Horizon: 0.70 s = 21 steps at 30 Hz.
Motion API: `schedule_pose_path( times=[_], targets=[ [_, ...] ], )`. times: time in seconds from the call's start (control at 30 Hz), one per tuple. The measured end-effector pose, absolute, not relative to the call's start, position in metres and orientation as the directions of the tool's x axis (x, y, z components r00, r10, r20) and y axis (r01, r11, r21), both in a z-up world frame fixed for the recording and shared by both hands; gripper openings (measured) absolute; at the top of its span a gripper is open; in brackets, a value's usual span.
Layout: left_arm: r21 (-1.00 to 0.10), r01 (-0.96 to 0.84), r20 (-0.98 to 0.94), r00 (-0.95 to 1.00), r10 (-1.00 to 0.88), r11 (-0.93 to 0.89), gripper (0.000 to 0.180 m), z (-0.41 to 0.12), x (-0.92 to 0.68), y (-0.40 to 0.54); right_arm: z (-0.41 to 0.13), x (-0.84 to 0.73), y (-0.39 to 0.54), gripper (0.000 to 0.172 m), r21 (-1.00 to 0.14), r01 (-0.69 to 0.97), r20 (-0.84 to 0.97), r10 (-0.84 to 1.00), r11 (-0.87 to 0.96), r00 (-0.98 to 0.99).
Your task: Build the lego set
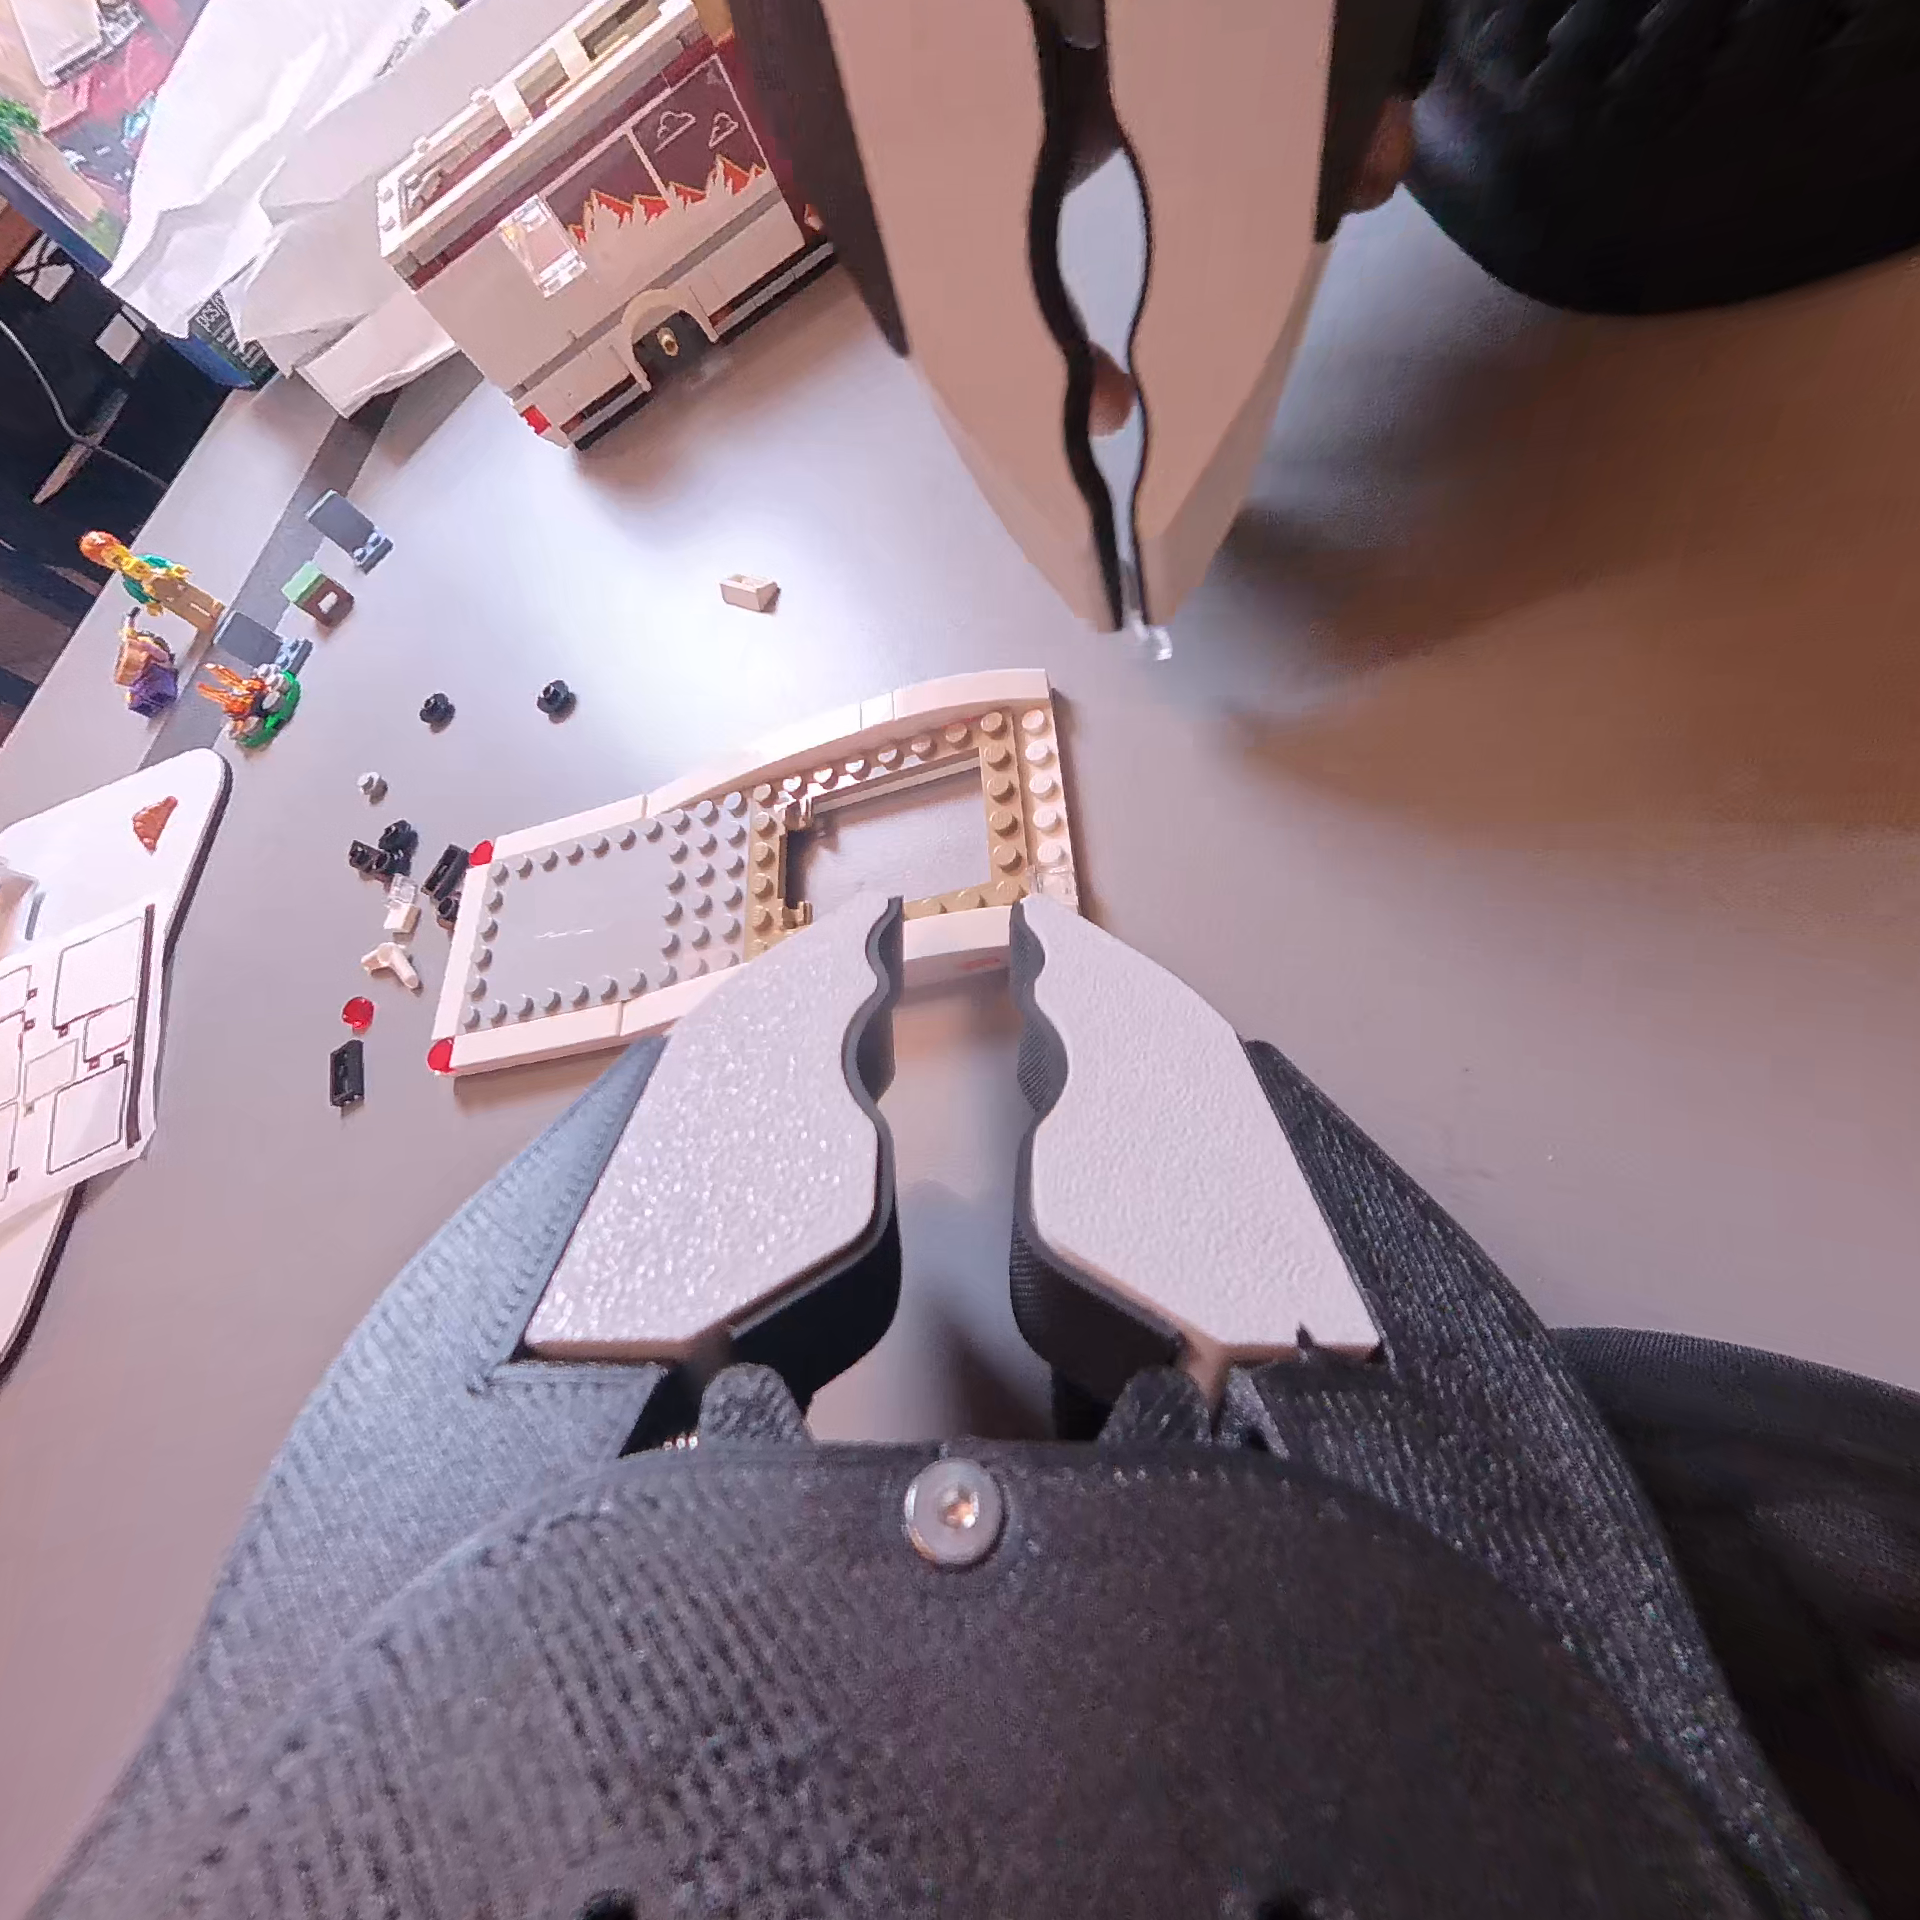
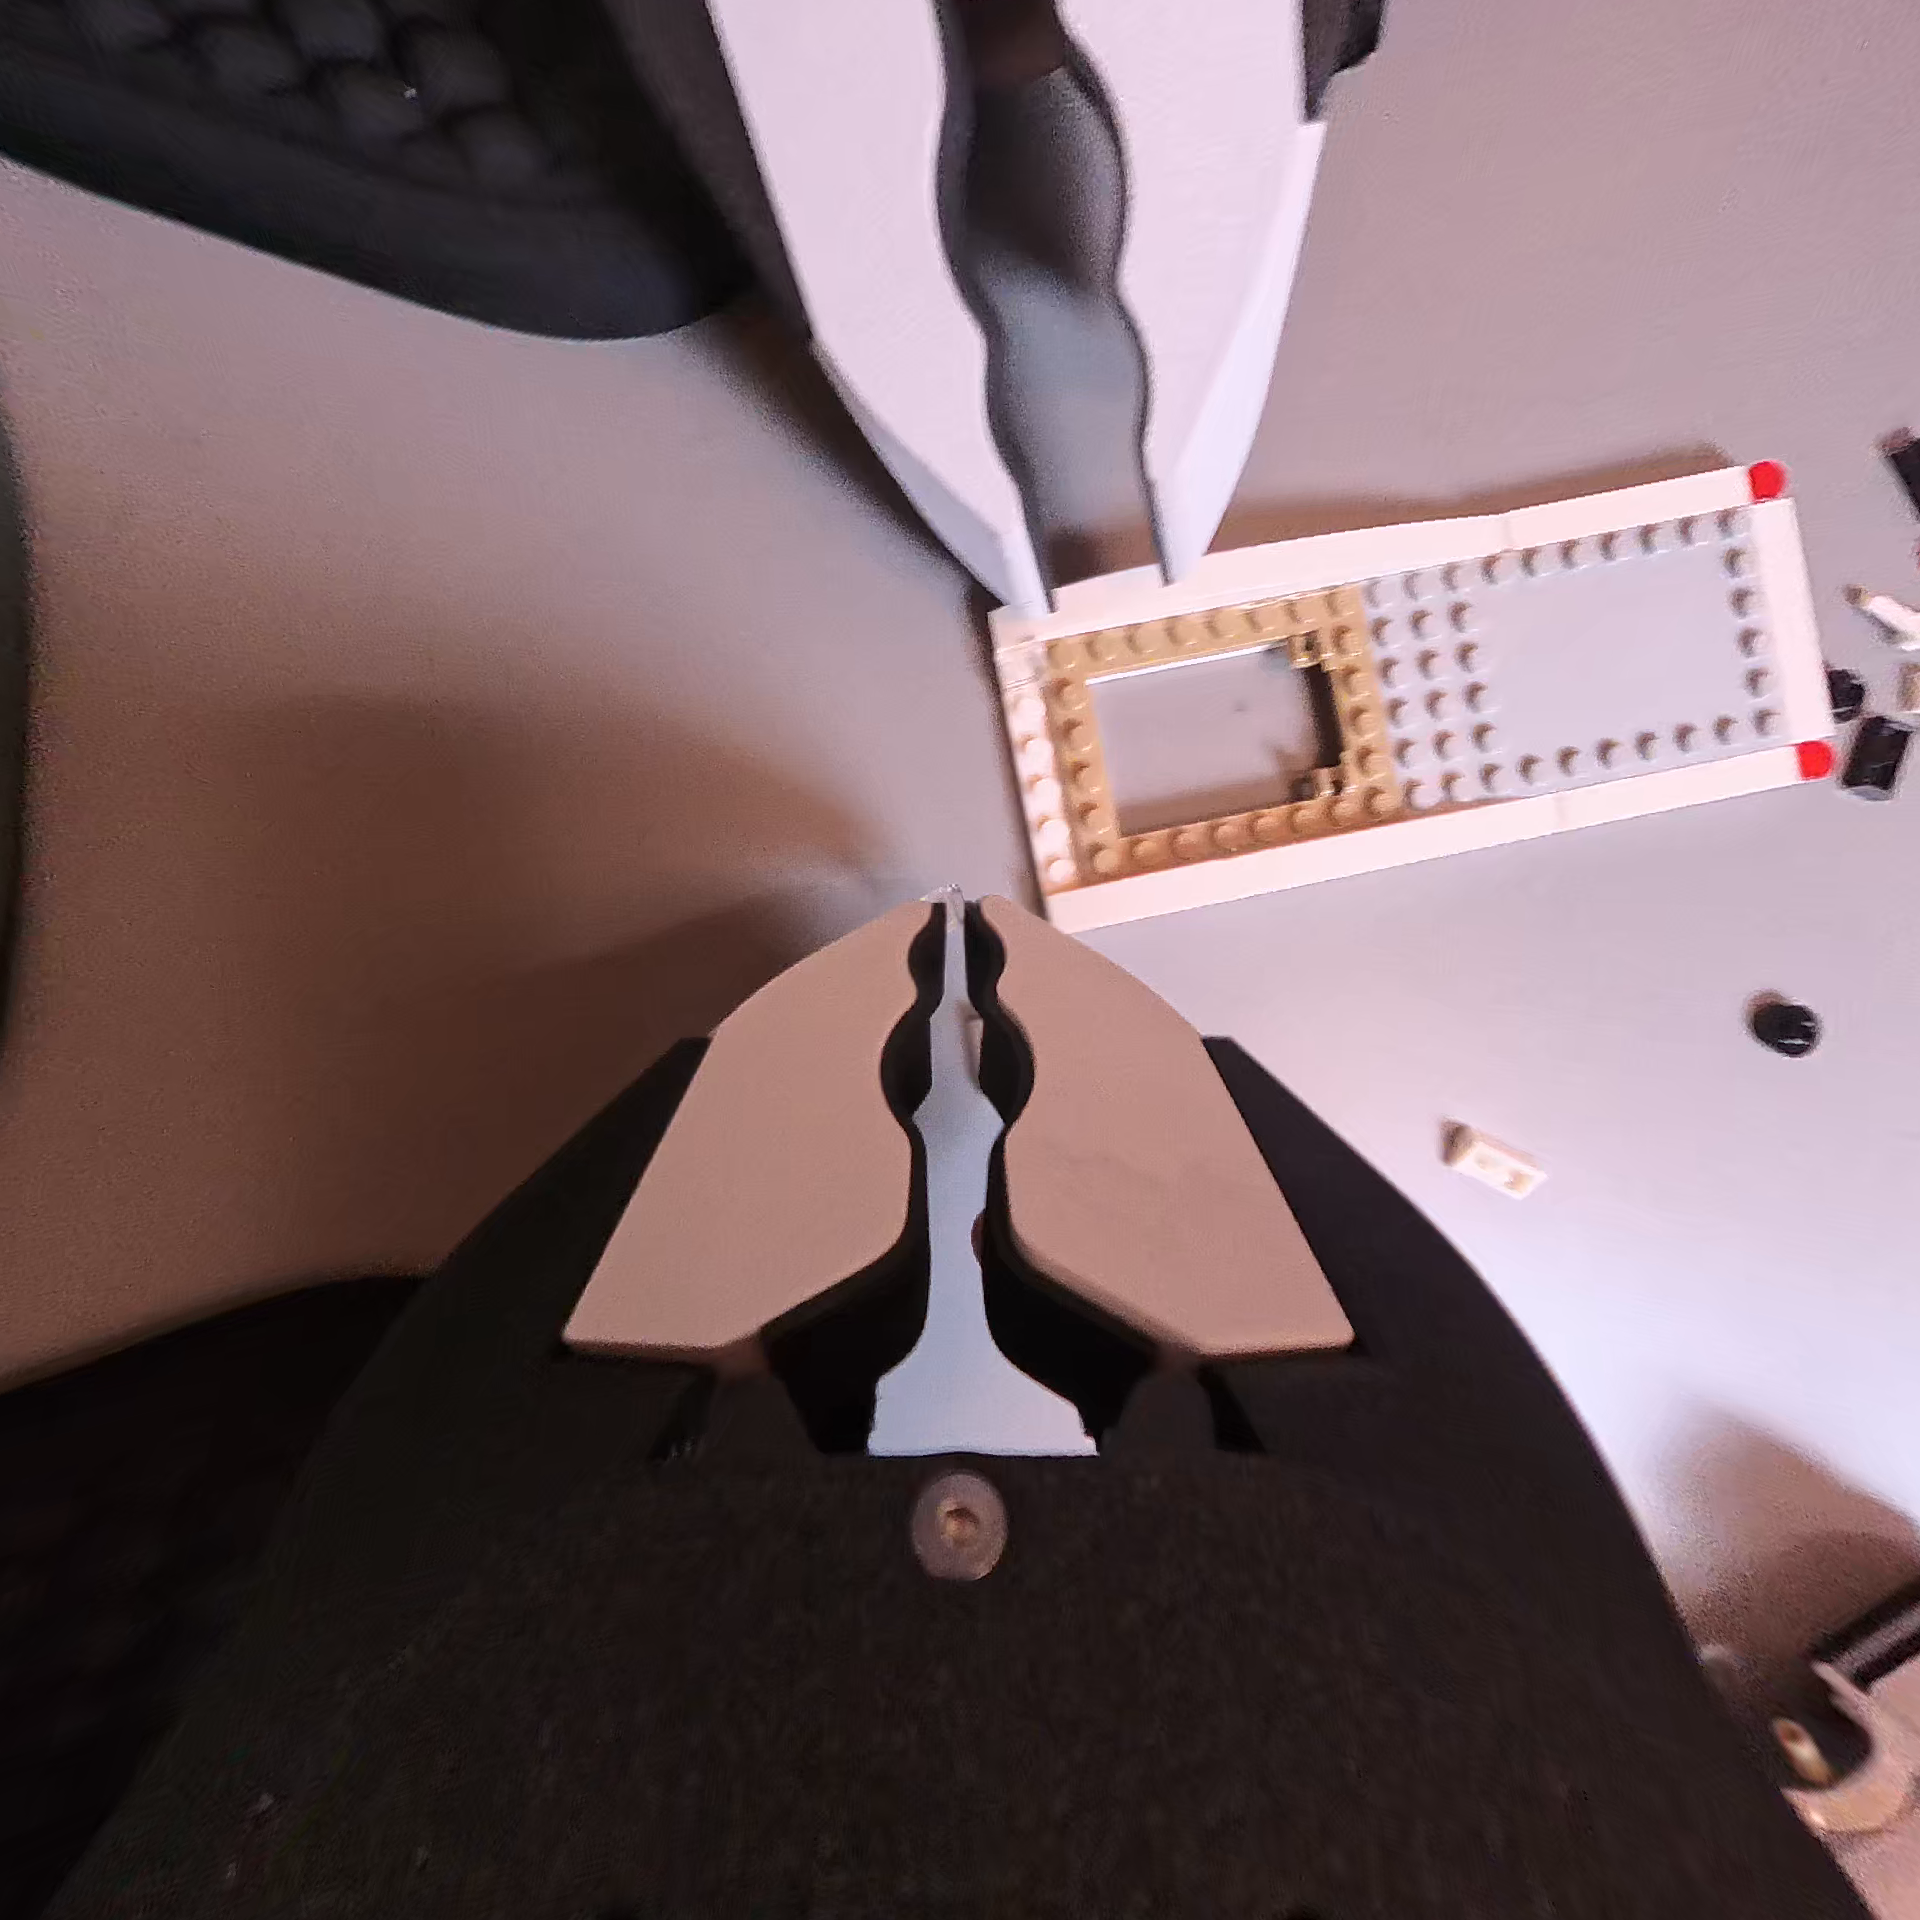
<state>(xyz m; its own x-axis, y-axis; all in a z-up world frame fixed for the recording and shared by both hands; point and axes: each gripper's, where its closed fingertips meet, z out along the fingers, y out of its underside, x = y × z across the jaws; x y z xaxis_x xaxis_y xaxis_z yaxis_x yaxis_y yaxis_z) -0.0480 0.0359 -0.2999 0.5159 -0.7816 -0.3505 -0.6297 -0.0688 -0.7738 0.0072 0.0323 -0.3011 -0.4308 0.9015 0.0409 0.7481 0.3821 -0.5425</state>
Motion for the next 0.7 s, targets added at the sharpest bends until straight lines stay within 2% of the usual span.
schedule_pose_path(
  times=[0.7],
  targets=[
    [-0.775,-0.629,-0.349,0.513,-0.784,-0.067,0.020,-0.300,-0.047,0.035,-0.309,-0.012,0.057,0.004,-0.432,0.759,0.213,0.873,0.487,-0.439]
  ],
)
